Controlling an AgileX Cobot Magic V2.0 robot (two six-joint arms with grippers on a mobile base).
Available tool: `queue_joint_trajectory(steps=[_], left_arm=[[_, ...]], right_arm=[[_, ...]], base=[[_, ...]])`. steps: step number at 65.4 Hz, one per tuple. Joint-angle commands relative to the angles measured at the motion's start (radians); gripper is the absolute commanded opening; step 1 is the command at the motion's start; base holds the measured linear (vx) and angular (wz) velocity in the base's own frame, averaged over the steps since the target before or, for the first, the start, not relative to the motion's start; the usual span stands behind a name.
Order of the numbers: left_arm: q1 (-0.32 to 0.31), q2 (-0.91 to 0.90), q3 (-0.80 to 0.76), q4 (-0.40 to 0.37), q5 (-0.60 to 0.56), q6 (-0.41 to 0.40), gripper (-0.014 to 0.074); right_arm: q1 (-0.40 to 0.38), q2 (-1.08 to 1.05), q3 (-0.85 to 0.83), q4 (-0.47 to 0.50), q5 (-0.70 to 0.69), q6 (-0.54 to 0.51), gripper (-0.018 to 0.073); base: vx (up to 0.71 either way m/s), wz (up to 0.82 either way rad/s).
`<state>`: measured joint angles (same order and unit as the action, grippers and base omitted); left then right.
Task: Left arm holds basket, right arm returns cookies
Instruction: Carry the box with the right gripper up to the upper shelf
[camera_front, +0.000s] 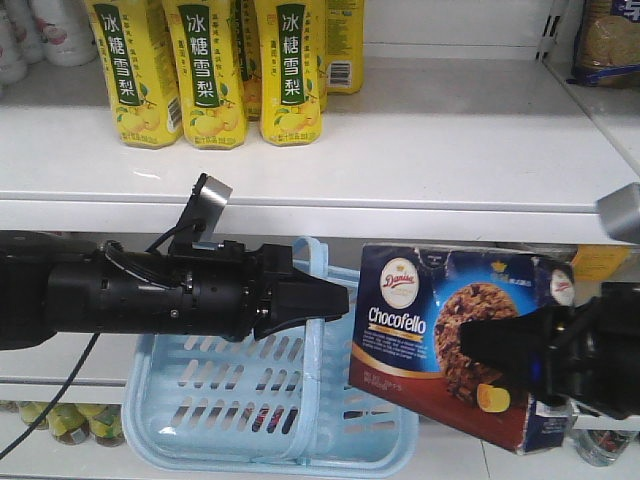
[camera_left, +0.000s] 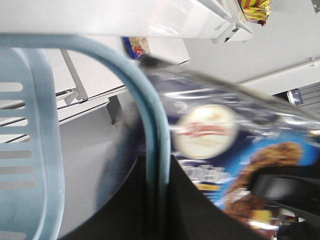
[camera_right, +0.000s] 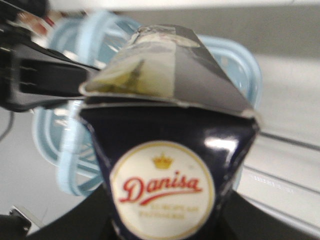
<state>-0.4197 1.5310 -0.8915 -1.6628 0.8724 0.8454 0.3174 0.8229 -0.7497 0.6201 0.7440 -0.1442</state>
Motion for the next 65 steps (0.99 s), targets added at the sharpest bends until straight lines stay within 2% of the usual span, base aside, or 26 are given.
queue_joint_trajectory(steps=[1,9,21,31,39,49,56,65], left_arm=[[0.005,-0.031,-0.03,-0.11,-0.002,0.005,-0.0003],[0.005,-0.031,-0.03,-0.11,-0.002,0.005,-0.0003],[0.005,-0.031,-0.03,-0.109,-0.002,0.005,-0.0003],[0.005,-0.031,-0.03,-0.109,-0.002,0.005,-0.0003],[0.005,-0.031,-0.03,-0.109,-0.002,0.005,-0.0003],[0.005,-0.031,-0.03,-0.11,-0.002,0.005,-0.0003],[0.005,-0.031,-0.03,-0.11,-0.002,0.005,-0.0003],[0.005,-0.031,-0.03,-0.11,-0.002,0.005,-0.0003]], right_arm=[[-0.008,-0.068,-0.072,-0.01,-0.05,0.043,0.015],[-0.008,-0.102,-0.152,-0.096,-0.05,0.092,0.015],[-0.008,-0.078,-0.275,-0.313,-0.118,0.207,0.015],[-0.008,-0.004,-0.316,-0.546,-0.26,0.294,0.015],[-0.008,0.096,-0.326,-0.754,-0.359,0.411,0.015],[-0.062,0.223,-0.328,-1.023,-0.445,0.645,0.015],[-0.121,0.298,-0.328,-1.119,-0.48,0.792,0.0151],[-0.166,0.39,-0.328,-1.183,-0.54,0.835,0.0151]], base=[[0.0,0.0],[0.0,0.0],[0.0,0.0],[0.0,0.0],[0.0,0.0],[0.0,0.0],[0.0,0.0],[0.0,0.0]])
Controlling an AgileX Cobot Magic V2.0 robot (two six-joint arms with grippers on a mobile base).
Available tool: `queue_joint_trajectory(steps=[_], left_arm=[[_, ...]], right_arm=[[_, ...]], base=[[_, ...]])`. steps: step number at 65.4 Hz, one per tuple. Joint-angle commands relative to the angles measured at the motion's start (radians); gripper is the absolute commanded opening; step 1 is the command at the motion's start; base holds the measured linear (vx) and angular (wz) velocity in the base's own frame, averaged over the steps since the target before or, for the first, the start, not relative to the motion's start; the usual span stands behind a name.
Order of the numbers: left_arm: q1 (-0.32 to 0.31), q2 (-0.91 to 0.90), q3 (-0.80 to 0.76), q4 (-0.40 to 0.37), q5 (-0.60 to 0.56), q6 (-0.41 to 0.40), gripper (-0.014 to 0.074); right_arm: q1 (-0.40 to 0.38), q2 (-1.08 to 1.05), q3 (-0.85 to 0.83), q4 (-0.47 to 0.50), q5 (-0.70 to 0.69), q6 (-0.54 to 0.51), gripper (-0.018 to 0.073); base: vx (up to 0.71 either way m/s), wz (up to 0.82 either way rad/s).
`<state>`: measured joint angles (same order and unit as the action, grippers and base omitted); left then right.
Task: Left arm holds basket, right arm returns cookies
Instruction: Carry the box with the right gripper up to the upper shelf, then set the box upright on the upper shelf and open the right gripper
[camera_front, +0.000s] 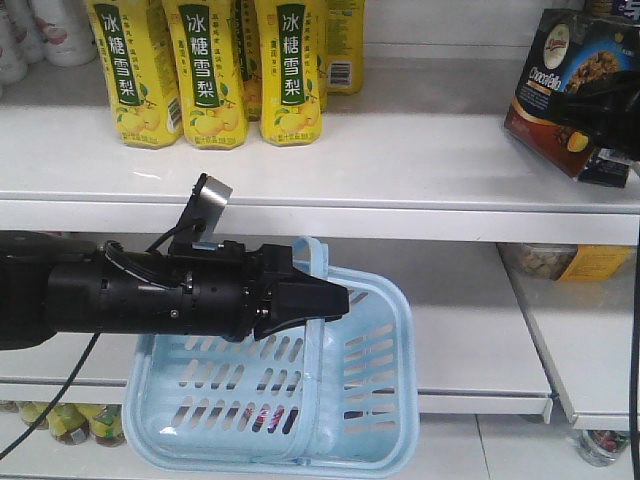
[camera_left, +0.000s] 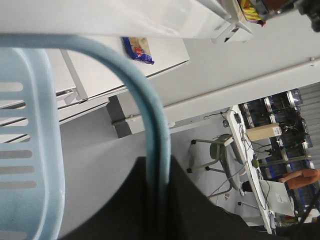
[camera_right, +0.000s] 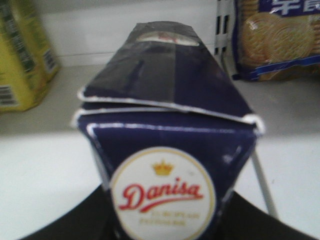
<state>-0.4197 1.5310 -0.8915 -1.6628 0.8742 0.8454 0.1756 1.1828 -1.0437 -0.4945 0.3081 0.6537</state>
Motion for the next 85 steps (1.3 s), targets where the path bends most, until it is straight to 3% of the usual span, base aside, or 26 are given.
queue_joint_trajectory(steps=[1,25,46,54,73,85], left_arm=[[0.005,-0.031,-0.03,-0.11,-0.003,0.005,-0.0003],[0.005,-0.031,-0.03,-0.11,-0.003,0.005,-0.0003],[0.005,-0.031,-0.03,-0.11,-0.003,0.005,-0.0003],[0.005,-0.031,-0.03,-0.11,-0.003,0.005,-0.0003],[0.005,-0.031,-0.03,-0.11,-0.003,0.005,-0.0003],[0.005,-0.031,-0.03,-0.11,-0.003,0.005,-0.0003]], right_arm=[[-0.026,0.038,-0.034,-0.068,-0.112,0.038,0.0151],[-0.025,0.162,-0.034,-0.165,-0.247,0.035,0.0208],[-0.025,0.114,-0.034,-0.156,-0.232,0.039,0.0541],[-0.022,0.089,-0.034,-0.138,-0.195,0.039,0.0626],[0.077,0.02,0.015,-0.136,-0.114,-0.003,0.0615],[0.083,-0.059,0.095,-0.138,-0.078,-0.003,0.059]], base=[[0.0,0.0],[0.0,0.0],[0.0,0.0],[0.0,0.0],[0.0,0.0],[0.0,0.0]])
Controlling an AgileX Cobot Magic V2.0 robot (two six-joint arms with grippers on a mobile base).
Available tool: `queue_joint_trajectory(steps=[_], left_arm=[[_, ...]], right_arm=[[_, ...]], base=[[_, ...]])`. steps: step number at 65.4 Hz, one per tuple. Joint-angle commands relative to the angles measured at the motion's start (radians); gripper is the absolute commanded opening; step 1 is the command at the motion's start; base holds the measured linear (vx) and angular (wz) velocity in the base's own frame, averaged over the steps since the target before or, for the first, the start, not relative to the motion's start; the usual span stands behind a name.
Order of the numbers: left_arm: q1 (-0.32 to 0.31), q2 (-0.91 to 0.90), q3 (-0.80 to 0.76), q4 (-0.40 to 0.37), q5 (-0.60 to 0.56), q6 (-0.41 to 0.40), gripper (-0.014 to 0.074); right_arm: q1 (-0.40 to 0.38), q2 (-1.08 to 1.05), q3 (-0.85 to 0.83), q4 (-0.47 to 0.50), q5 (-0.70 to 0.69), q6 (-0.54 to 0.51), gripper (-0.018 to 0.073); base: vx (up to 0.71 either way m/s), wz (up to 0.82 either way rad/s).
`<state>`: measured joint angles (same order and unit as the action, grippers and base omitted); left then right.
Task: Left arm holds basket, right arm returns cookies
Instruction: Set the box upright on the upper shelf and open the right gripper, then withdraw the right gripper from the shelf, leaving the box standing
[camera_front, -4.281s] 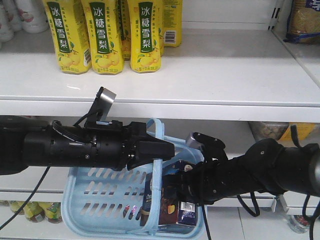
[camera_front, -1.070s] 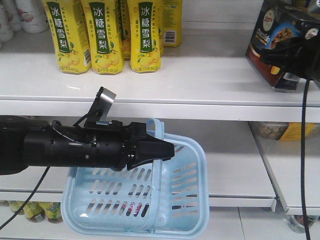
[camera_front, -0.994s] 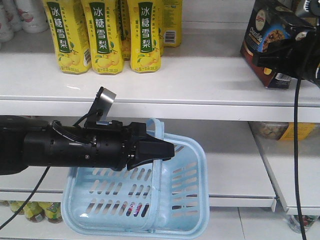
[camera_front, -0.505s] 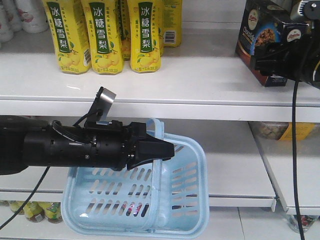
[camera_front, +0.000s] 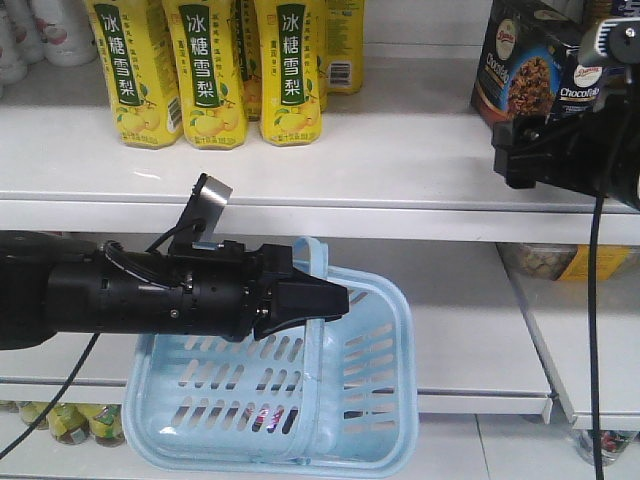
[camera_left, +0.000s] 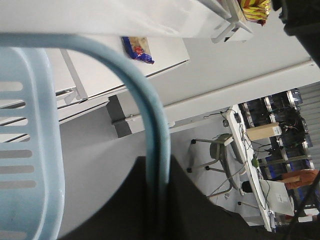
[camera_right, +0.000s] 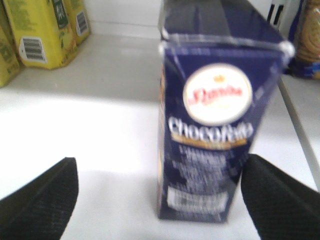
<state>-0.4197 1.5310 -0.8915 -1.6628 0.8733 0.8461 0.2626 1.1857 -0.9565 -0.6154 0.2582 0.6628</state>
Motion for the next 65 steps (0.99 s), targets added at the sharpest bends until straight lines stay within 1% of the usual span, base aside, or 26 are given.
queue_joint_trajectory(steps=[1,13,25,41,48,54,65], left_arm=[[0.005,-0.031,-0.03,-0.11,-0.003,0.004,-0.0003],[0.005,-0.031,-0.03,-0.11,-0.003,0.004,-0.0003],[0.005,-0.031,-0.03,-0.11,-0.003,0.004,-0.0003],[0.005,-0.031,-0.03,-0.11,-0.003,0.004,-0.0003],[0.005,-0.031,-0.03,-0.11,-0.003,0.004,-0.0003],[0.005,-0.031,-0.03,-0.11,-0.003,0.004,-0.0003],[0.005,-0.031,-0.03,-0.11,-0.003,0.004,-0.0003]], right_arm=[[-0.007,-0.07,0.015,-0.019,-0.025,-0.012,0.0589],[-0.043,-0.187,0.098,-0.051,0.023,-0.011,0.0587],[-0.043,-0.344,0.183,-0.069,0.041,-0.012,0.0587],[-0.043,-0.575,0.296,-0.069,0.051,-0.03,0.0587],[-0.043,-0.679,0.36,-0.068,0.078,-0.031,0.0587],[-0.043,-0.776,0.424,-0.046,0.112,-0.031,0.0587],[-0.043,-0.962,0.557,0.032,0.17,-0.031,0.0587]], base=[[0.0,0.0],[0.0,0.0],[0.0,0.0],[0.0,0.0],[0.0,0.0],[0.0,0.0],[0.0,0.0]])
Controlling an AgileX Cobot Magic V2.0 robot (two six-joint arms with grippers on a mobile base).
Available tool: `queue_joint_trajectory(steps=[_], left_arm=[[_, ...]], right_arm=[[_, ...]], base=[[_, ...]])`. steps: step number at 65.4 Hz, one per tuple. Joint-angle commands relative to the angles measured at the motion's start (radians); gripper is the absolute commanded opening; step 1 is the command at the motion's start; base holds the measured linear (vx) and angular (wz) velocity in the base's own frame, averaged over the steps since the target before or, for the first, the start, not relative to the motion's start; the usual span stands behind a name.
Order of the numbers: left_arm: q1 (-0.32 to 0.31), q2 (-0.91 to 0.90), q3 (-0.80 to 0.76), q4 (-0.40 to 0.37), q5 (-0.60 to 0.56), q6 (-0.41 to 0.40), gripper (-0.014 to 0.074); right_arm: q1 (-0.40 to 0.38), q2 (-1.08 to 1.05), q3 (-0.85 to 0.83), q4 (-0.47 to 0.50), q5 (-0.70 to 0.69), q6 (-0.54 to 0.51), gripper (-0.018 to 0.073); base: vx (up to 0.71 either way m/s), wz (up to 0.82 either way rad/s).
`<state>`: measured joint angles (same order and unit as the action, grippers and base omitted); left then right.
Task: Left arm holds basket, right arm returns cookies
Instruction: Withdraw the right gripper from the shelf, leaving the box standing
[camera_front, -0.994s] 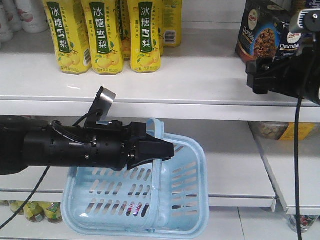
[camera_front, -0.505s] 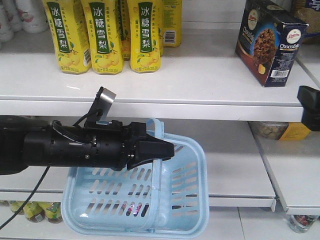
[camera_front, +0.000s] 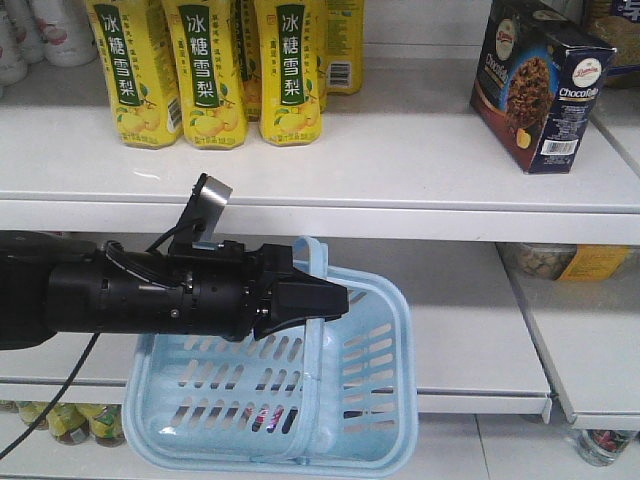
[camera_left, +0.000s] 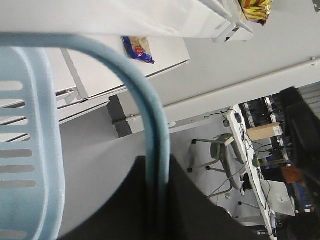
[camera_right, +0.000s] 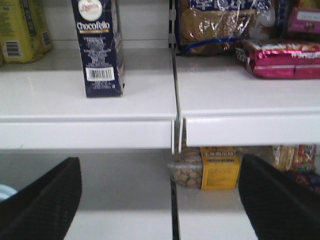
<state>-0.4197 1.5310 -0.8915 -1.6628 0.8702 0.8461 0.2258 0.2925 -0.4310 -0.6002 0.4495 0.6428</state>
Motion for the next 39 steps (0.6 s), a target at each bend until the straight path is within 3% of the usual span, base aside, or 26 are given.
queue_joint_trajectory(steps=[1,14,33,39], left_arm=[[0.005,-0.031,-0.03,-0.11,0.001,0.004,-0.0003],[0.005,-0.031,-0.03,-0.11,0.001,0.004,-0.0003],[0.005,-0.031,-0.03,-0.11,0.001,0.004,-0.0003],[0.005,-0.031,-0.03,-0.11,0.001,0.004,-0.0003]], right_arm=[[-0.006,-0.086,0.043,0.022,-0.021,-0.011,0.0587],[-0.006,-0.245,0.162,0.033,-0.048,-0.012,0.0587],[-0.006,-0.258,0.235,0.004,-0.085,-0.012,0.0585],[-0.006,-0.258,0.243,-0.006,-0.085,-0.013,0.0535]], base=[[0.0,0.0],[0.0,0.0],[0.0,0.0],[0.0,0.0]])
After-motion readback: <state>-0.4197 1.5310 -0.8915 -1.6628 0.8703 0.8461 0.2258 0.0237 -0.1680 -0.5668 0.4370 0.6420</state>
